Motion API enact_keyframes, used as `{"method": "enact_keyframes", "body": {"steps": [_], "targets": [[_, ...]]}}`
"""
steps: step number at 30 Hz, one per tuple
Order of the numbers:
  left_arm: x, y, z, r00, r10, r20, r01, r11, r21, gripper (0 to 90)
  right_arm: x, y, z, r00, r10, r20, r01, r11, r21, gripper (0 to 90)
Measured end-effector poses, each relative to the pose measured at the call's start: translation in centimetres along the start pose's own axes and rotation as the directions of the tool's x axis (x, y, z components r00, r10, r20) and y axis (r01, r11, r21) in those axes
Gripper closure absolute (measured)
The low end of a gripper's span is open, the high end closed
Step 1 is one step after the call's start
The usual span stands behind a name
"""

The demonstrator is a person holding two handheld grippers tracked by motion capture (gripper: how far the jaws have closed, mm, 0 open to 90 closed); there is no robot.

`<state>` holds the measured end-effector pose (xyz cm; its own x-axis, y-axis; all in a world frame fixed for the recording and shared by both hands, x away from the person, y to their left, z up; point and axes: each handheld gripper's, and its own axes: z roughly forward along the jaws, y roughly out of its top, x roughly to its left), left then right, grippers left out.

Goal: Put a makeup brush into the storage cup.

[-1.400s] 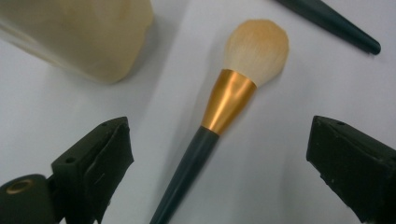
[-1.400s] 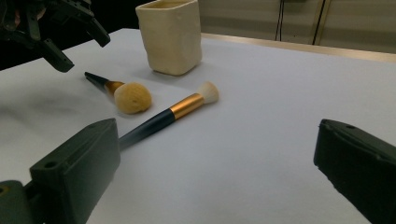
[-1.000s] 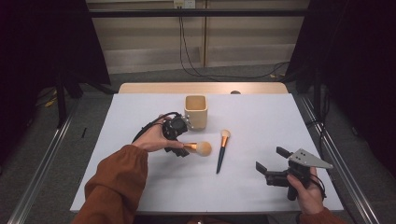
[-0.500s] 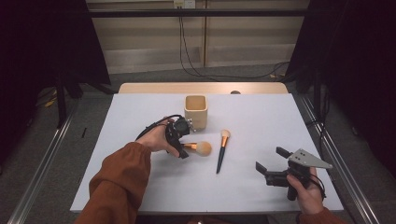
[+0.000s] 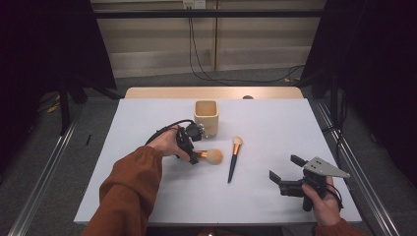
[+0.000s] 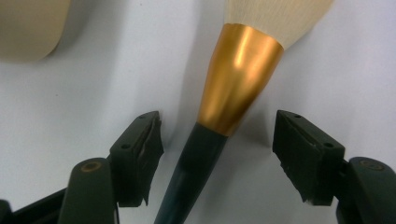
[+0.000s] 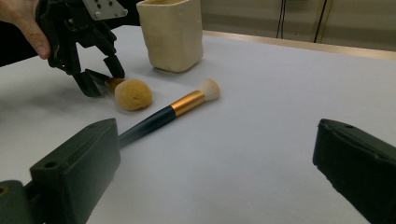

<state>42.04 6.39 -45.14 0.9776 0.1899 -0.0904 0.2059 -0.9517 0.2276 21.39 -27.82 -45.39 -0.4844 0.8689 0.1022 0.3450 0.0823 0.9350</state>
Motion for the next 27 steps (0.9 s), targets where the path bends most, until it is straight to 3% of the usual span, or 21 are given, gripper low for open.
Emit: {"method": "enact_keyframes", "body": {"steps": [4, 7, 13, 15, 17, 24, 27], "targets": [[0.34, 0.22, -0.13, 0.9996, 0.016, -0.023, -0.015, 0.9997, 0.021, 47.1, 0.04, -0.02, 0.04, 1.0000, -0.001, 0.000, 0.001, 1.000, 0.003, 0.5], [0.10, 0.30, -0.06, 0.9987, 0.015, -0.048, -0.013, 0.9996, 0.025, 48.1, 0.08, -0.03, 0.04, 1.0000, -0.002, -0.003, 0.002, 1.000, 0.006, 0.4], [-0.05, 0.65, -0.18, 0.9995, 0.025, -0.017, -0.024, 0.9982, 0.055, 61.7, 0.11, -0.02, 0.04, 1.0000, -0.002, -0.006, 0.002, 1.000, 0.006, 0.4], [-0.19, 0.77, -0.14, 0.9989, 0.032, -0.034, -0.030, 0.9974, 0.065, 64.0, 0.09, -0.02, 0.02, 1.0000, -0.003, -0.006, 0.003, 1.000, 0.005, 0.4], [-0.25, 0.92, -0.13, 0.9996, 0.027, -0.010, -0.026, 0.9971, 0.071, 65.7, 0.07, -0.04, 0.05, 1.0000, -0.003, -0.006, 0.003, 1.000, 0.008, 0.4], [-0.16, 0.95, -0.19, 0.9995, 0.030, 0.008, -0.031, 0.9963, 0.080, 73.6, 0.07, -0.05, 0.06, 1.0000, -0.002, -0.006, 0.002, 1.000, 0.009, 0.4], [-0.18, 0.87, -0.10, 0.9996, 0.027, -0.009, -0.026, 0.9972, 0.070, 73.8, 0.06, -0.05, 0.03, 1.0000, -0.004, -0.005, 0.004, 1.000, 0.008, 0.4]]}}
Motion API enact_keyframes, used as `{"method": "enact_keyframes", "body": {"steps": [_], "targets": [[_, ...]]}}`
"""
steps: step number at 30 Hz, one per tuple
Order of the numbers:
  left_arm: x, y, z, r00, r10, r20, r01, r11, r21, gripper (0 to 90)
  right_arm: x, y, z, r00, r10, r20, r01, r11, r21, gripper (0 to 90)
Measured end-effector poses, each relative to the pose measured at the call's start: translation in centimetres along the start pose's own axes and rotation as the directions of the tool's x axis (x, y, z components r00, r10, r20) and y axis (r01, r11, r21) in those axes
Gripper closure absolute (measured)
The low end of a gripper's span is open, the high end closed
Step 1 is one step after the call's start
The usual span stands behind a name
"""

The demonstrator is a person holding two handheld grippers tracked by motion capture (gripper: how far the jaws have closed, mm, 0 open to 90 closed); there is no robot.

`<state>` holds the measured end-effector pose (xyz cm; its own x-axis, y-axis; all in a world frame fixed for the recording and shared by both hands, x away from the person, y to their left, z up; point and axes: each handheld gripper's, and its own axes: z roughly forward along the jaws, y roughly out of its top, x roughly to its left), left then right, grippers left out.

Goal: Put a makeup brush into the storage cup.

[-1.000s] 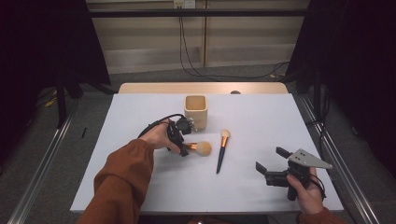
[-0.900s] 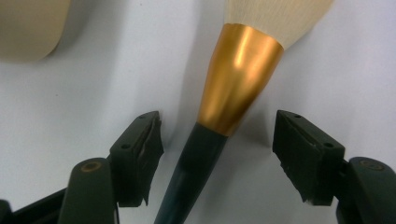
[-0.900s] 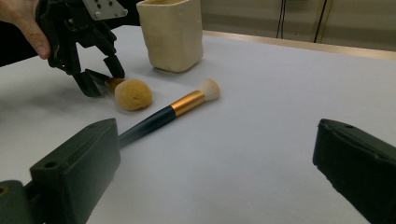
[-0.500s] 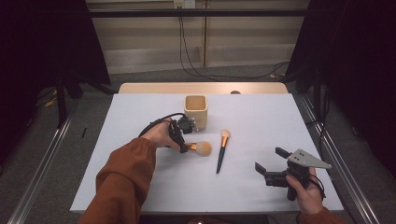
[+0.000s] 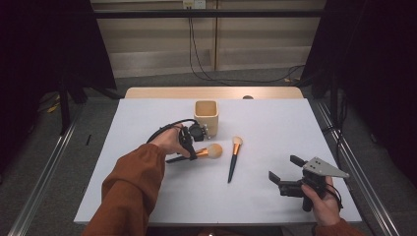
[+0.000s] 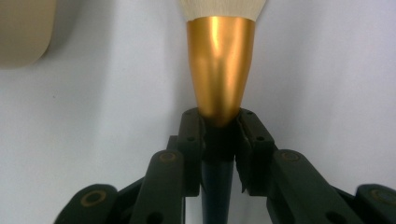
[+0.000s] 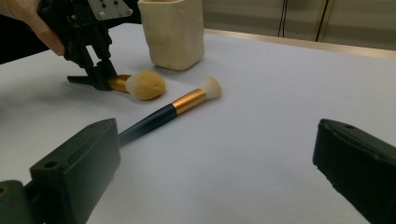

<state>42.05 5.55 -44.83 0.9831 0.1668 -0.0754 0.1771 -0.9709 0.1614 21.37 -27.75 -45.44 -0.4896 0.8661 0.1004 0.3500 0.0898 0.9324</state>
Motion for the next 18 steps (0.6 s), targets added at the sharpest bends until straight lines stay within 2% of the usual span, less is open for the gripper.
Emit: {"method": "enact_keyframes", "body": {"steps": [2, 3, 6, 7, 8, 10, 14, 15, 18], "targets": [[-0.01, 0.02, -0.06, 1.0000, 0.000, -0.002, 0.000, 1.0000, 0.006, 74.0, -0.02, 0.01, 0.01, 1.0000, 0.003, 0.002, -0.003, 1.000, -0.001, 0.5], [0.10, 0.03, -0.13, 0.9997, -0.009, 0.022, 0.009, 0.9999, 0.009, 74.0, -0.02, 0.01, 0.02, 1.0000, 0.005, 0.002, -0.005, 1.000, 0.000, 0.4], [0.05, -0.07, -0.05, 0.9996, -0.027, 0.004, 0.027, 0.9996, -0.007, 74.1, -0.04, 0.00, 0.04, 1.0000, 0.004, 0.001, -0.004, 1.000, 0.001, 0.4], [0.12, -0.03, -0.16, 0.9995, -0.024, 0.022, 0.024, 0.9997, 0.002, 74.1, -0.04, 0.00, 0.04, 1.0000, 0.003, 0.000, -0.003, 1.000, 0.001, 0.5], [0.03, -0.05, -0.07, 0.9996, -0.028, 0.004, 0.028, 0.9996, -0.007, 74.1, -0.06, -0.01, 0.03, 1.0000, 0.001, -0.001, -0.001, 1.000, 0.002, 0.5], [-0.01, -0.06, -0.10, 0.9996, -0.029, -0.002, 0.029, 0.9996, -0.006, 74.1, -0.07, -0.01, 0.05, 1.0000, 0.004, -0.001, -0.004, 1.000, 0.003, 0.5], [0.06, -0.18, -0.23, 0.9983, -0.050, 0.030, 0.050, 0.9987, -0.008, 74.2, -0.08, -0.02, 0.07, 1.0000, 0.006, -0.001, -0.006, 1.000, 0.005, 0.4], [-0.07, -0.23, -0.15, 0.9982, -0.058, 0.010, 0.059, 0.9981, -0.019, 74.2, -0.08, -0.02, 0.07, 1.0000, 0.006, -0.001, -0.006, 1.000, 0.004, 0.5], [0.03, -0.31, -0.29, 0.9985, -0.050, 0.023, 0.051, 0.9985, -0.021, 74.2, -0.10, -0.02, 0.06, 1.0000, 0.007, 0.001, -0.007, 1.000, 0.005, 0.5]]}}
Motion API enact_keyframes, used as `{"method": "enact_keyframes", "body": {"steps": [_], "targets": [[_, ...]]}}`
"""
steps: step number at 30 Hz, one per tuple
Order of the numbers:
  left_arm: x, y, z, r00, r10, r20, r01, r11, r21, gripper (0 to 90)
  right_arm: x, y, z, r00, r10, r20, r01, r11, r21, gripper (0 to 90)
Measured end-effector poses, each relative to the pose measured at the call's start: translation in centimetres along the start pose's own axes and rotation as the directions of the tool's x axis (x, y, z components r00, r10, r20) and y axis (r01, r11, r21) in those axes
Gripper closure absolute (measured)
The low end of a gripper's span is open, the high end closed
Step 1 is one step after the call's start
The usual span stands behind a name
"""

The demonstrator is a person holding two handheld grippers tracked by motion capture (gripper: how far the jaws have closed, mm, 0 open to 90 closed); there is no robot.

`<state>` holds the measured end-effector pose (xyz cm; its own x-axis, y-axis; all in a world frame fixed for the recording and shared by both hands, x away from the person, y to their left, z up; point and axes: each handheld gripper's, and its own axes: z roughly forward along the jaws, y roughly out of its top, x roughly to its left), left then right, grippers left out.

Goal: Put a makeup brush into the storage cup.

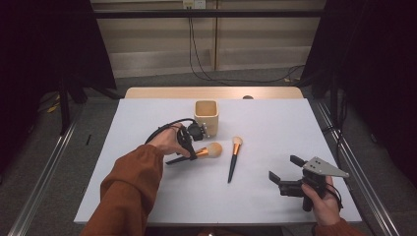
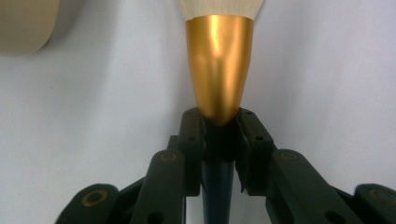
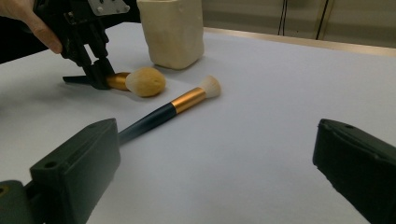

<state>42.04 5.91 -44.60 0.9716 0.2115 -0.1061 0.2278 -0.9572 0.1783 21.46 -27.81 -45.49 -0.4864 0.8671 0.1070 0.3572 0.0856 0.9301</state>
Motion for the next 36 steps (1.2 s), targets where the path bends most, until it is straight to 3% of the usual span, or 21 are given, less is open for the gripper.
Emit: {"method": "enact_keyframes", "body": {"steps": [1, 4, 10, 13, 14, 15, 16, 22, 26, 30, 31, 33, 35, 36], "targets": [[-0.1, -0.1, 0.0, 0.9996, -0.027, 0.012, 0.027, 0.9993, -0.026, 74.2, 0.0, 0.0, 0.0, 1.0000, -0.001, 0.001, 0.001, 1.000, -0.002, 0.5], [0.0, -0.1, 0.0, 0.9999, -0.012, 0.010, 0.012, 0.9993, -0.036, 74.2, 0.0, 0.0, 0.0, 1.0000, -0.001, 0.001, 0.001, 1.000, -0.003, 0.5], [0.1, -0.5, -0.5, 0.9990, -0.036, 0.027, 0.038, 0.9954, -0.088, 74.2, 0.0, 0.0, 0.0, 1.0000, 0.000, 0.002, 0.000, 1.000, -0.002, 0.5], [-0.2, -0.8, -0.8, 0.9975, -0.064, 0.029, 0.068, 0.9851, -0.158, 74.2, 0.0, 0.0, 0.0, 1.0000, 0.000, 0.002, 0.000, 1.000, -0.003, 0.5], [-0.1, -0.9, -0.9, 0.9988, -0.045, 0.018, 0.048, 0.9868, -0.155, 74.2, 0.0, 0.0, 0.0, 1.0000, -0.002, 0.002, 0.002, 1.000, -0.002, 0.5], [-0.1, -1.0, -1.0, 0.9986, -0.050, 0.020, 0.052, 0.9854, -0.162, 74.2, 0.0, 0.0, 0.0, 1.0000, -0.002, 0.002, 0.002, 1.000, -0.002, 0.5], [-0.2, -1.2, -1.3, 0.9973, -0.068, 0.028, 0.072, 0.9784, -0.194, 74.2, 0.0, 0.0, 0.0, 1.0000, -0.001, 0.002, 0.001, 1.000, -0.002, 0.5], [-0.3, -1.9, -2.3, 0.9965, -0.080, 0.023, 0.084, 0.9668, -0.241, 74.2, 0.0, 0.0, 0.0, 1.0000, -0.001, 0.002, 0.001, 1.000, 0.001, 0.5], [-0.4, -2.5, -3.1, 0.9949, -0.100, 0.008, 0.098, 0.9480, -0.303, 74.2, 0.0, 0.0, 0.0, 1.0000, -0.001, 0.003, 0.001, 1.000, 0.000, 0.5], [-0.6, -3.1, -3.7, 0.9932, -0.115, 0.017, 0.114, 0.9224, -0.369, 74.2, 0.0, 0.0, 0.0, 1.0000, 0.000, 0.006, 0.000, 1.000, 0.001, 0.3], [-0.7, -3.4, -4.0, 0.9918, -0.127, 0.015, 0.122, 0.9087, -0.399, 74.2, 0.0, 0.0, 0.0, 1.0000, 0.001, 0.006, -0.001, 1.000, 0.000, 0.3], [-0.7, -3.5, -4.1, 0.9921, -0.125, 0.011, 0.119, 0.9050, -0.408, 74.2, 0.0, 0.0, 0.0, 1.0000, 0.001, 0.006, -0.001, 1.000, 0.000, 0.3], [-0.9, -3.7, -4.3, 0.9884, -0.151, 0.013, 0.141, 0.8862, -0.441, 74.2, 0.0, 0.0, 0.0, 1.0000, 0.002, 0.007, -0.002, 1.000, -0.001, 0.3], [-0.8, -3.9, -4.4, 0.9870, -0.160, 0.010, 0.148, 0.8808, -0.450, 74.2, 0.0, 0.0, 0.0, 1.0000, 0.002, 0.007, -0.002, 1.000, 0.000, 0.3]]}}
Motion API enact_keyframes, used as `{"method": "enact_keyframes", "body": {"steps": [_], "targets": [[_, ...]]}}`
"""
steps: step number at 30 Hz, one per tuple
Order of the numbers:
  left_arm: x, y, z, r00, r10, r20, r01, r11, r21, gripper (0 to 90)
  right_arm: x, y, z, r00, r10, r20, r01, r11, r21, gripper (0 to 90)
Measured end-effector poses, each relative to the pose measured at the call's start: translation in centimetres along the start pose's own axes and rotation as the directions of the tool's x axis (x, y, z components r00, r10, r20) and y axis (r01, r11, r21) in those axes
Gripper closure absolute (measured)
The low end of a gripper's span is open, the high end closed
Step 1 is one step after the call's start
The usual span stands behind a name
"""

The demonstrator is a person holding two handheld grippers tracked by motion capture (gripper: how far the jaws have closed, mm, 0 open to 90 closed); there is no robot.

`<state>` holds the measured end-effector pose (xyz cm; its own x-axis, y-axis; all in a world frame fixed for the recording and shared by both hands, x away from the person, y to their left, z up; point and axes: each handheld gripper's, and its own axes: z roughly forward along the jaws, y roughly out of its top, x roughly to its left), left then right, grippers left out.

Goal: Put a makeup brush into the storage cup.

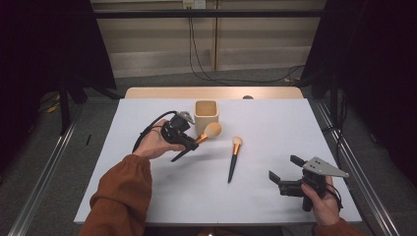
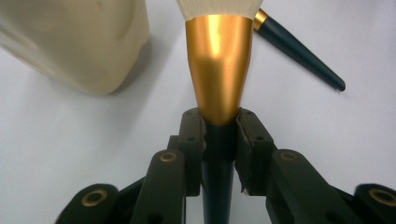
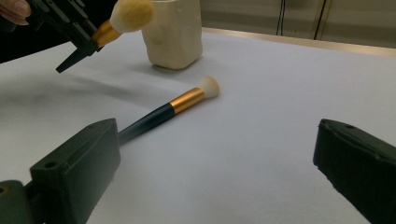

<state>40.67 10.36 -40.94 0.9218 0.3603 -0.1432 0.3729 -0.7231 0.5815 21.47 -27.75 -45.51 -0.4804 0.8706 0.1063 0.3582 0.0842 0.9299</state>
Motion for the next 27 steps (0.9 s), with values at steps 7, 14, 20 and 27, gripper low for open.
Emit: {"method": "enact_keyframes", "body": {"steps": [7, 14, 20, 27], "targets": [[0.4, -0.8, -0.7, 0.9985, -0.054, -0.008, 0.053, 0.9939, -0.097, 74.2, 0.0, 0.0, 0.0, 1.0000, 0.000, -0.009, 0.000, 1.000, -0.009, 0.2], [0.3, -1.3, -1.3, 0.9956, -0.091, -0.022, 0.086, 0.9797, -0.181, 74.2, 0.0, 0.0, 0.0, 1.0000, 0.002, -0.009, -0.002, 1.000, -0.009, 0.2], [0.2, -1.8, -1.6, 0.9945, -0.102, -0.025, 0.094, 0.9698, -0.225, 74.2, 0.0, 0.0, 0.0, 1.0000, 0.002, -0.008, -0.002, 1.000, -0.009, 0.2], [-0.1, -1.8, -1.6, 0.9935, -0.109, -0.035, 0.094, 0.9527, -0.289, 74.1, 0.0, 0.0, 0.0, 0.9999, 0.000, -0.011, 0.000, 1.000, -0.006, 0.2]]}}
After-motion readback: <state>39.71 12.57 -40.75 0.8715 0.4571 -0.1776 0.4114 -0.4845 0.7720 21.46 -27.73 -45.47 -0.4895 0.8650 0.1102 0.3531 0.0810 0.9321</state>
